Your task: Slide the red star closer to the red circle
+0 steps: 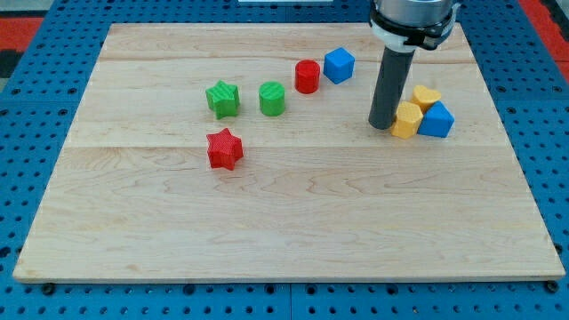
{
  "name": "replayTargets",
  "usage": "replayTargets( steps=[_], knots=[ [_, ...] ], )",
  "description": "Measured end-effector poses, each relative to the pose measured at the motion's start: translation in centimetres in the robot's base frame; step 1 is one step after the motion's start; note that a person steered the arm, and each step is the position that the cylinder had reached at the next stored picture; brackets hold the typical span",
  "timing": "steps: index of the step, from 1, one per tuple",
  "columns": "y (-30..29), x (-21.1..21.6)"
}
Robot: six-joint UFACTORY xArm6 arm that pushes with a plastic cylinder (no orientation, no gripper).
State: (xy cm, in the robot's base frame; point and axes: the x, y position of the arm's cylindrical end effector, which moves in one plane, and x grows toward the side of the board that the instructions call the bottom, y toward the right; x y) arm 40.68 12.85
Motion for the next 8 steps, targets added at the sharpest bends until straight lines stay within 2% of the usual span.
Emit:
replayTargets(
  steps=[1, 2, 3, 4, 5, 6, 8],
  knots=[
    [0.1, 0.0],
    [-0.3, 4.3],
    [-5.6, 10.9],
    [-17.5, 12.0],
    [-25.2, 10.8],
    [-25.7, 8.0],
    [-18.3, 4.7]
  ],
)
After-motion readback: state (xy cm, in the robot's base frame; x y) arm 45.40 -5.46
